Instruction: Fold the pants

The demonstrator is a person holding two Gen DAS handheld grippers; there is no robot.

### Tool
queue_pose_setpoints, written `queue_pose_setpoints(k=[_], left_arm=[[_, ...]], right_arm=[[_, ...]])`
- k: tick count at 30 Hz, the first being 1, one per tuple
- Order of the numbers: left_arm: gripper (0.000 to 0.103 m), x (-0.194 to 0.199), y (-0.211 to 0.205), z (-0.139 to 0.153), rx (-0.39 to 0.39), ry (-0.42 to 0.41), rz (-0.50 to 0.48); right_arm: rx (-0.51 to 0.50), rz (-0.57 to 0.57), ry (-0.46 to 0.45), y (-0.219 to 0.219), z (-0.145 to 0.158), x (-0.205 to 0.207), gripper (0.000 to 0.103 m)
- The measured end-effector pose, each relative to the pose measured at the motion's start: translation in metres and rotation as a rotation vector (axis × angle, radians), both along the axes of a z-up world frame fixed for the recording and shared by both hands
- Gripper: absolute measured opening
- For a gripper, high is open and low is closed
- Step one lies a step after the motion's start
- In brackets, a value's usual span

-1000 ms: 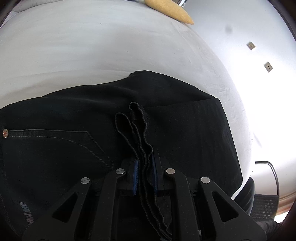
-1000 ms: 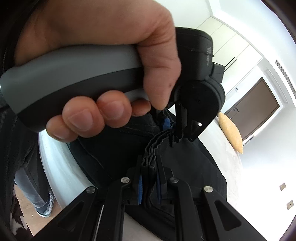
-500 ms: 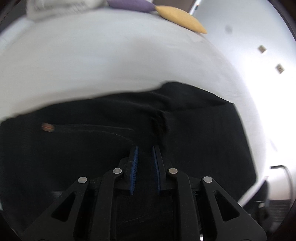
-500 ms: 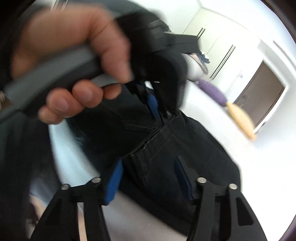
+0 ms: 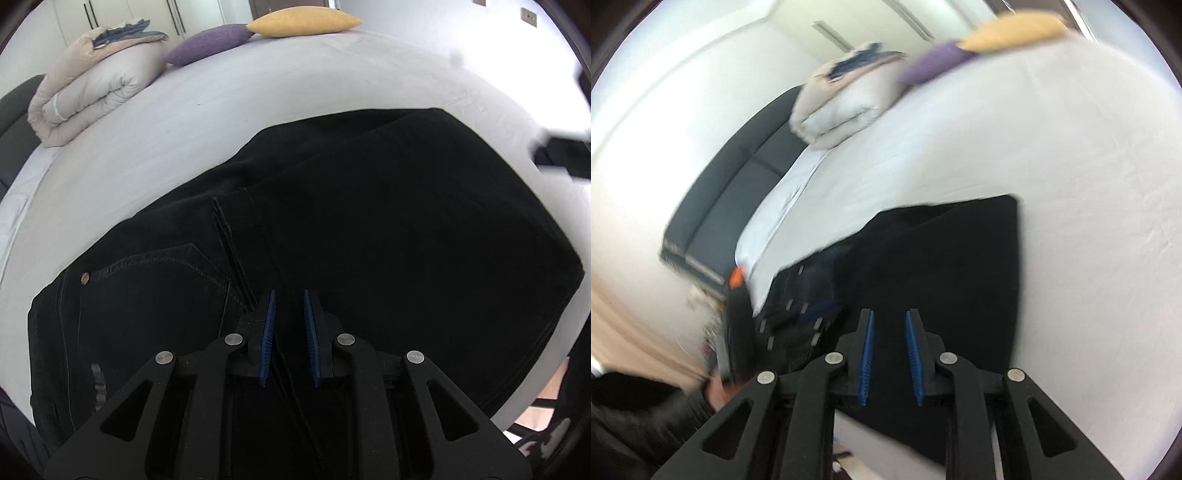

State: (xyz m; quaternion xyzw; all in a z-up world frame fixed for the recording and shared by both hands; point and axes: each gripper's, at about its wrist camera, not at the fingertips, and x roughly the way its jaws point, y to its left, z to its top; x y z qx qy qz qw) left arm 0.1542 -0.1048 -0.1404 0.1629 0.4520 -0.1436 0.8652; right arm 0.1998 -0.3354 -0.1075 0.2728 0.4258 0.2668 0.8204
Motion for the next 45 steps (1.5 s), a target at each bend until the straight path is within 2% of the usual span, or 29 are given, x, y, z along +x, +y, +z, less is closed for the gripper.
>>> queue_pose_setpoints(k=[1,3,5,8,9,10,14,21,27,31,33,35,38,39,41,42,43,45], left_arm=[[0.015,-0.002,-0.004,-0.001,0.011,-0.009,0.001],[0.015,-0.004,-0.009,-0.004,0.035,-0.022,-0.003],[0.015,-0.003,-0.011,-0.007,0.011,-0.013,0.012],[0.015,-0.002,-0.008,-0.010,-0.010,-0.011,0.013],[0.015,-0.003,-0.008,-0.010,-0.012,-0.012,0.011],[0.015,-0.003,-0.008,-0.010,-0.017,-0.012,0.013],[0.015,0.002,0.030,-0.019,-0.030,-0.015,0.018],[0.015,-0.002,0.042,-0.024,-0.059,-0.012,0.027],[0.015,-0.002,0.058,-0.022,-0.083,-0.011,0.031],[0.015,-0.005,0.061,-0.018,-0.096,-0.019,0.036],[0.015,-0.006,0.067,-0.017,-0.125,-0.021,0.043],[0.016,-0.008,0.079,-0.012,-0.198,-0.012,0.066],[0.016,-0.019,0.114,-0.004,-0.377,0.039,0.153],[0.021,-0.027,0.131,-0.001,-0.446,0.045,0.190],[0.056,-0.047,0.164,0.006,-0.559,0.011,0.263],[0.087,-0.062,0.186,0.012,-0.627,-0.032,0.315],[0.097,-0.077,0.206,0.018,-0.686,-0.082,0.372],[0.097,-0.106,0.249,0.024,-0.815,-0.158,0.486]], right_arm=[[0.045,0.008,0.027,-0.006,-0.005,0.015,0.021],[0.073,-0.025,0.065,-0.007,-0.014,0.038,0.021],[0.125,-0.016,0.115,-0.010,-0.028,0.069,0.021],[0.129,-0.038,0.173,-0.015,-0.051,0.097,0.021],[0.146,-0.034,0.216,-0.015,-0.064,0.104,0.016],[0.152,-0.037,0.239,-0.015,-0.073,0.106,0.003],[0.174,-0.032,0.244,-0.015,-0.080,0.078,0.001],[0.141,0.053,0.244,0.012,-0.082,0.012,0.001],[0.158,0.033,0.252,0.024,-0.079,-0.039,0.001],[0.155,0.001,0.259,0.027,-0.084,-0.047,0.000],[0.157,-0.017,0.248,0.026,-0.090,-0.048,0.000],[0.172,-0.033,0.225,0.026,-0.094,-0.049,0.000],[0.160,-0.038,0.197,0.029,-0.093,-0.053,0.000],[0.154,-0.043,0.196,0.030,-0.092,-0.053,0.000],[0.155,-0.046,0.200,0.030,-0.093,-0.052,0.000],[0.157,-0.048,0.202,0.030,-0.093,-0.052,0.000],[0.157,-0.050,0.202,0.032,-0.093,-0.052,0.000],[0.155,-0.056,0.202,0.033,-0.092,-0.053,0.000]])
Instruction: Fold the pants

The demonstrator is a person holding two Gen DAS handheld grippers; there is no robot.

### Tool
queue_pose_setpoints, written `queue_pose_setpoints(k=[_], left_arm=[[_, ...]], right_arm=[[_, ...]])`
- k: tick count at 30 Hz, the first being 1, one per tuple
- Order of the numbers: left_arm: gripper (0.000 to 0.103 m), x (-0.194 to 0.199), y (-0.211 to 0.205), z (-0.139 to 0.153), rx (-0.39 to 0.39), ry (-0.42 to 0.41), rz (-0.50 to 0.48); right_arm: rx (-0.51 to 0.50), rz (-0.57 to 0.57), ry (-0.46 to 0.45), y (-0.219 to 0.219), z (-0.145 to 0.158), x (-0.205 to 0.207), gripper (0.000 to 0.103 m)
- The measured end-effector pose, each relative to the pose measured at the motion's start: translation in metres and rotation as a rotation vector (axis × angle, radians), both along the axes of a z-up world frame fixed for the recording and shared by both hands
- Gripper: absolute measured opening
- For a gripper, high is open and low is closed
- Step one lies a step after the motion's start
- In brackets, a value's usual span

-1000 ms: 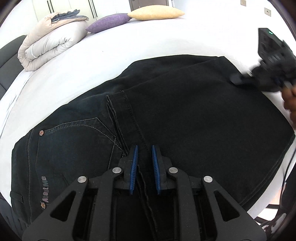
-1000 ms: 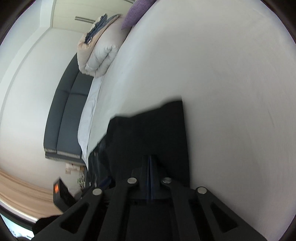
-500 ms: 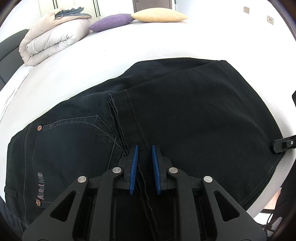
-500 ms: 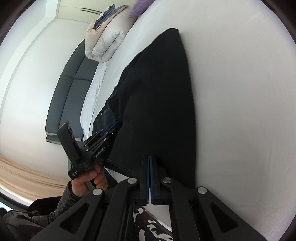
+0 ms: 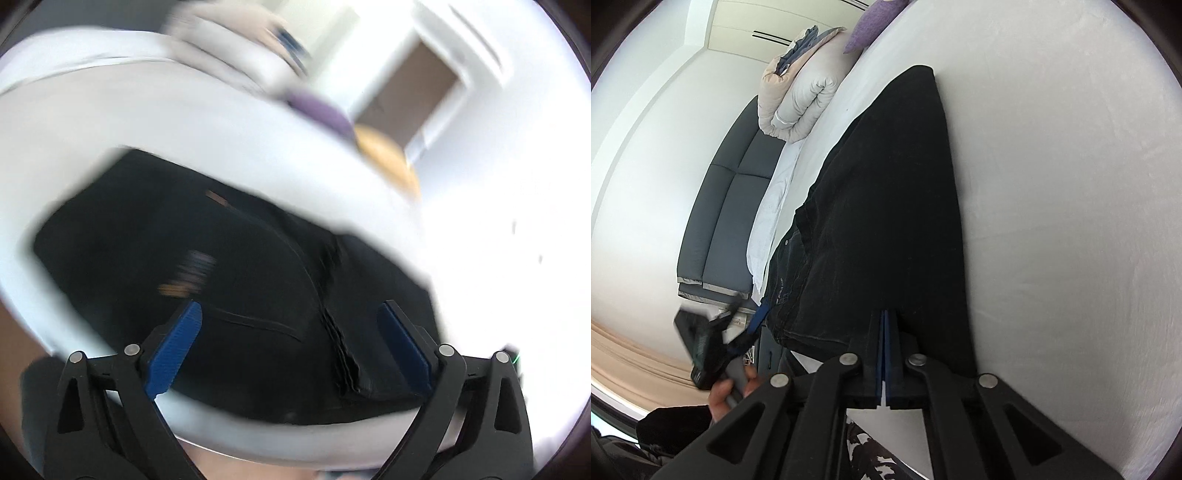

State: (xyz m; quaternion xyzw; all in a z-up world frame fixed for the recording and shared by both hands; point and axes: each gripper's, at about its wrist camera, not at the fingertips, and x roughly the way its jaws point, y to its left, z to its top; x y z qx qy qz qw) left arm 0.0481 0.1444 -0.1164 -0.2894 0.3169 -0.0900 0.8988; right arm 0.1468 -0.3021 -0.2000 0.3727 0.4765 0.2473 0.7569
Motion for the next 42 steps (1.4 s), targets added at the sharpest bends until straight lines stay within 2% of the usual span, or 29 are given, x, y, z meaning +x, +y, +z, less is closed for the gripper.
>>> queue_pose_setpoints(k=[3,6,7,12,16,19,23,26,27,28,29,31,33,34,37,38,40,42], left_arm=[[0.097,-0.024,0.060,-0.010,-0.187,0.011,0.142],[0.097,-0.037,0.111,-0.038,-0.412,0.050,0.278],[0.097,-0.037,0.119,-0.043,-0.445,0.060,0.294],[0.097,-0.029,0.140,-0.065,-0.552,0.088,0.301],[0.096,-0.017,0.143,-0.085,-0.602,0.115,0.280],[0.096,-0.008,0.138,-0.098,-0.612,0.101,0.281],[0.095,0.000,0.147,-0.113,-0.690,0.087,0.275],[0.090,0.007,0.152,-0.122,-0.756,0.084,0.285],[0.083,0.009,0.155,-0.125,-0.774,0.086,0.286],[0.072,0.010,0.157,-0.128,-0.788,0.093,0.288],[0.067,0.012,0.159,-0.131,-0.812,0.100,0.290],[0.044,0.014,0.162,-0.137,-0.855,0.108,0.290],[0.032,0.017,0.164,-0.140,-0.856,0.117,0.287],[0.031,0.017,0.165,-0.141,-0.851,0.116,0.287],[0.022,0.017,0.166,-0.135,-0.807,0.111,0.288],[0.021,0.017,0.166,-0.131,-0.783,0.106,0.285],[0.019,0.019,0.162,-0.110,-0.704,0.082,0.270],[0.018,0.026,0.152,-0.080,-0.589,0.044,0.233]], right_arm=[[0.007,-0.013,0.010,-0.002,-0.001,-0.002,0.000],[0.005,-0.021,0.020,-0.003,0.000,-0.003,0.000],[0.002,-0.023,0.024,-0.003,0.001,-0.003,0.000],[-0.001,-0.035,0.030,-0.003,0.000,-0.004,0.000],[0.001,-0.040,0.037,-0.003,0.000,-0.003,0.000],[0.001,-0.040,0.039,-0.003,0.001,-0.003,0.000],[0.007,-0.039,0.037,-0.004,0.001,-0.003,0.000],[0.013,-0.038,0.035,-0.005,0.000,-0.003,0.000],[0.014,-0.038,0.034,-0.005,0.000,-0.003,0.000],[0.014,-0.038,0.035,-0.005,0.000,-0.003,0.000],[0.014,-0.039,0.036,-0.005,0.000,-0.003,0.000],[0.016,-0.043,0.038,-0.006,0.002,-0.004,0.000],[0.011,-0.049,0.039,-0.006,0.007,-0.005,0.000],[0.002,-0.050,0.036,-0.005,0.011,-0.005,0.002],[-0.004,-0.040,0.013,0.000,0.026,-0.005,0.021],[-0.001,-0.038,0.007,0.001,0.030,-0.005,0.024],[0.012,-0.029,-0.009,0.007,0.038,-0.001,0.024],[0.038,-0.012,-0.022,0.016,0.044,0.006,0.024]])
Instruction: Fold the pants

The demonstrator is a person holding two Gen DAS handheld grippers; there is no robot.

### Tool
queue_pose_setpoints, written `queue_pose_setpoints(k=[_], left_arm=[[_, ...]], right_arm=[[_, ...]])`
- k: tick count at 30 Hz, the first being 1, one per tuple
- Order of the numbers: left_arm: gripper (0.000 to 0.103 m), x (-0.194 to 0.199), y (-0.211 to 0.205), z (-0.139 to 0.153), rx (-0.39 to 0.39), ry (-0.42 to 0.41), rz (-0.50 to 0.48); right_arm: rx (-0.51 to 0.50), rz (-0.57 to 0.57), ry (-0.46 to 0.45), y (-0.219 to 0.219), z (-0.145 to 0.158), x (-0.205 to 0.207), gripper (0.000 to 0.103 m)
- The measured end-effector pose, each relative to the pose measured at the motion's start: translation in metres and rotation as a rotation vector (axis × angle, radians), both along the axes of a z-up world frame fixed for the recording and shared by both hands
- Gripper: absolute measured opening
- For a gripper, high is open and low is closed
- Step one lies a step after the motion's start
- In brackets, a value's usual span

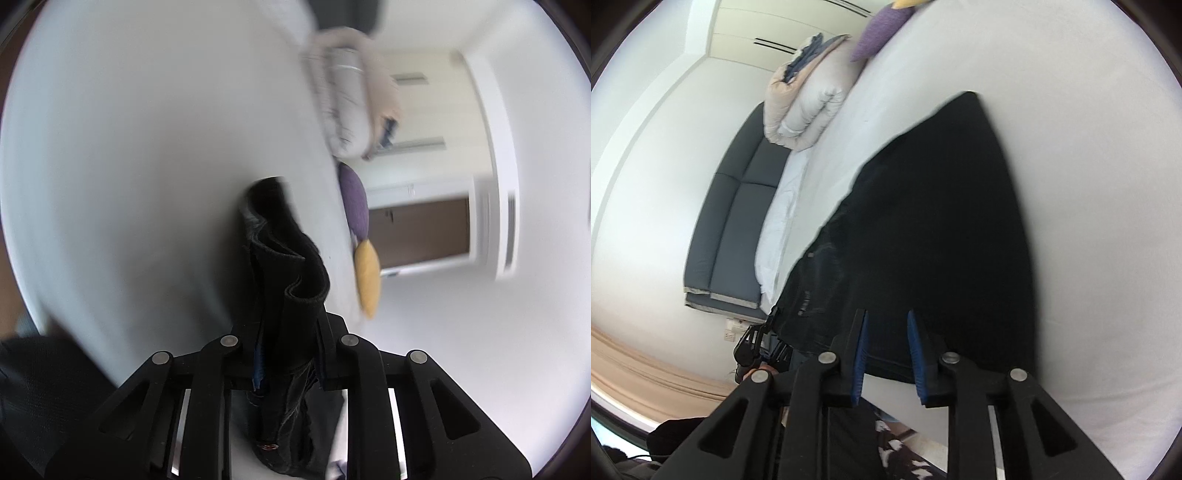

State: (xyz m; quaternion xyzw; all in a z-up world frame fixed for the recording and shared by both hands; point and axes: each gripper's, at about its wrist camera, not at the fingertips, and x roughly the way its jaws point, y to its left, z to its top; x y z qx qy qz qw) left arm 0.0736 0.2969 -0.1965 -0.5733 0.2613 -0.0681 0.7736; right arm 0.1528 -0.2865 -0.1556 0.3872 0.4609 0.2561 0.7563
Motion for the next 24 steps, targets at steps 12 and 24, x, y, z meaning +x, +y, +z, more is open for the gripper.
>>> queue_pose_setpoints(k=[12,24], left_arm=[[0.018,0.018,-0.085,0.087,0.417,-0.117,-0.158],[0.018,0.042,-0.192,0.134,0.701,-0.189,-0.326]], right_arm=[[0.002,0.268,0.068,0.145,-0.006,0.122,0.024],[-0.061,0.238,0.089,0.151,-0.048,0.129,0.000]])
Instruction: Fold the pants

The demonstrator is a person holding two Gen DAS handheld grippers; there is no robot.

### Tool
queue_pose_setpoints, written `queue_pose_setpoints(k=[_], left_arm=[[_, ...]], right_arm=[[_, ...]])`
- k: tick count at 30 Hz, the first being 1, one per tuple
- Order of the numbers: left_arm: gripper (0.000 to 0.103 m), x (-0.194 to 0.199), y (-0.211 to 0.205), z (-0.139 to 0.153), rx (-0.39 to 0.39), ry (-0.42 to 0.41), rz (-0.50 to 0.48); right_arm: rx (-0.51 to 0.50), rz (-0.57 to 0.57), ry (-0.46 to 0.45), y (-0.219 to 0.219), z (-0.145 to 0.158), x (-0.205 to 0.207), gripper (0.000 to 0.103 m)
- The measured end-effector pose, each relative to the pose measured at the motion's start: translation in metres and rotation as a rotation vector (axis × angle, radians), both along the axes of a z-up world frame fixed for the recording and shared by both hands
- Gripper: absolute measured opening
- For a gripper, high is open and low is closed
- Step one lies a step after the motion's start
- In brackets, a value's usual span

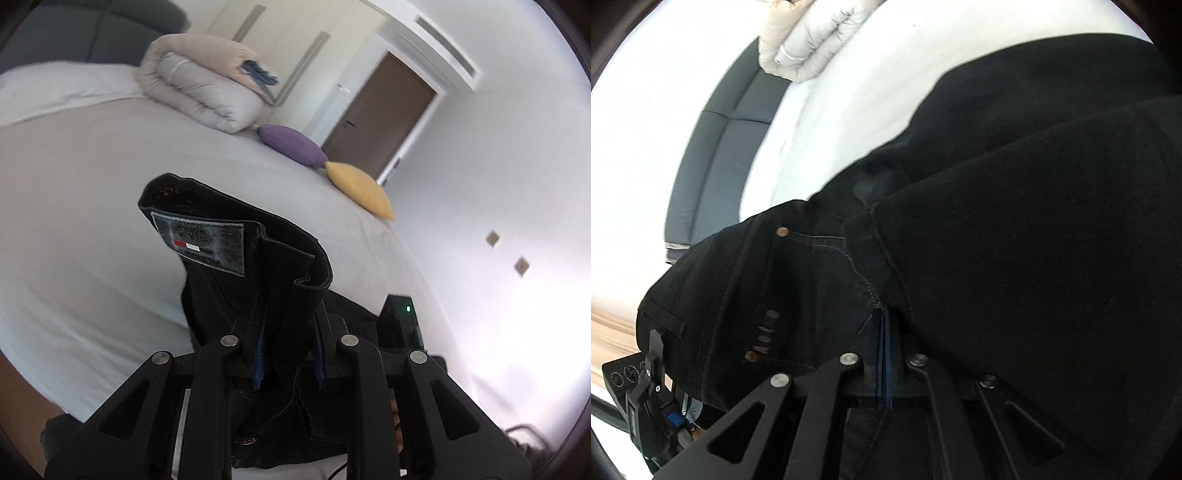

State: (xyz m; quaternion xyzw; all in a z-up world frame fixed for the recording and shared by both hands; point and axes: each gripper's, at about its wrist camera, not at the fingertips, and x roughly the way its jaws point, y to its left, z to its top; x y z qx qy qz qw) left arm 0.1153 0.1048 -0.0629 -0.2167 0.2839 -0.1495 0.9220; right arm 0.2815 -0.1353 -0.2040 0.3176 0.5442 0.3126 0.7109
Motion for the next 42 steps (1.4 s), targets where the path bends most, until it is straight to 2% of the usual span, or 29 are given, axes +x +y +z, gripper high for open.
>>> queue_pose_setpoints(k=[1,2,3,4,5,7,9,11,13,16,19,21,22,23,24,25,26,28,33,42], left_arm=[[0.018,0.001,-0.014,0.003,0.031,-0.007,-0.026],[0.018,0.002,-0.032,0.006,0.073,-0.016,-0.057],[0.018,0.002,-0.048,0.007,0.115,-0.021,-0.085],[0.018,0.003,-0.062,0.008,0.144,-0.023,-0.106],[0.018,0.005,-0.080,0.006,0.182,-0.023,-0.135],[0.018,0.007,-0.108,-0.002,0.231,-0.008,-0.174],[0.018,0.008,-0.142,-0.012,0.307,0.002,-0.217],[0.018,0.007,-0.168,-0.020,0.385,0.003,-0.251],[0.018,0.006,-0.197,-0.029,0.469,0.005,-0.294],[0.018,0.005,-0.232,-0.041,0.554,0.003,-0.342],[0.018,-0.001,-0.267,-0.051,0.630,-0.021,-0.395],[0.018,-0.003,-0.290,-0.057,0.668,-0.041,-0.441],[0.018,-0.005,-0.296,-0.062,0.674,-0.044,-0.455],[0.018,-0.006,-0.306,-0.064,0.681,-0.046,-0.473],[0.018,-0.006,-0.315,-0.066,0.690,-0.047,-0.482],[0.018,-0.006,-0.322,-0.068,0.694,-0.048,-0.488],[0.018,-0.004,-0.329,-0.070,0.689,-0.046,-0.500],[0.017,0.000,-0.344,-0.074,0.689,-0.048,-0.520],[0.016,0.000,-0.382,-0.083,0.695,-0.057,-0.567],[0.016,0.031,-0.420,-0.092,0.669,-0.061,-0.620]], right_arm=[[0.040,-0.008,0.009,-0.008,0.002,-0.003,0.013],[0.077,-0.023,0.009,-0.017,0.005,-0.006,0.037],[0.152,-0.048,-0.006,-0.033,0.011,-0.010,0.051],[0.207,-0.072,-0.022,-0.048,0.016,-0.014,0.072],[0.255,-0.109,-0.040,-0.066,0.020,-0.019,0.084],[0.330,-0.154,-0.063,-0.098,0.029,-0.026,0.089],[0.362,-0.147,-0.063,-0.116,0.034,-0.030,0.091],[0.355,-0.121,-0.067,-0.126,0.035,-0.036,0.094],[0.306,-0.101,-0.064,-0.128,0.033,-0.040,0.095],[0.261,-0.082,-0.062,-0.127,0.026,-0.049,0.095],[0.262,-0.069,-0.077,-0.130,0.023,-0.053,0.095],[0.239,-0.063,-0.085,-0.131,0.021,-0.055,0.087],[0.222,-0.059,-0.083,-0.132,0.020,-0.054,0.073],[0.190,-0.059,-0.072,-0.135,0.017,-0.053,0.053],[0.157,-0.063,-0.060,-0.144,0.014,-0.050,0.045],[0.122,-0.069,-0.050,-0.152,0.011,-0.049,0.025],[0.102,-0.075,-0.045,-0.165,0.010,-0.046,0.016],[0.107,-0.087,-0.052,-0.177,0.005,-0.051,0.014],[0.042,-0.110,-0.109,-0.201,0.013,-0.068,0.012],[0.052,-0.165,-0.122,-0.219,0.012,-0.059,0.012]])
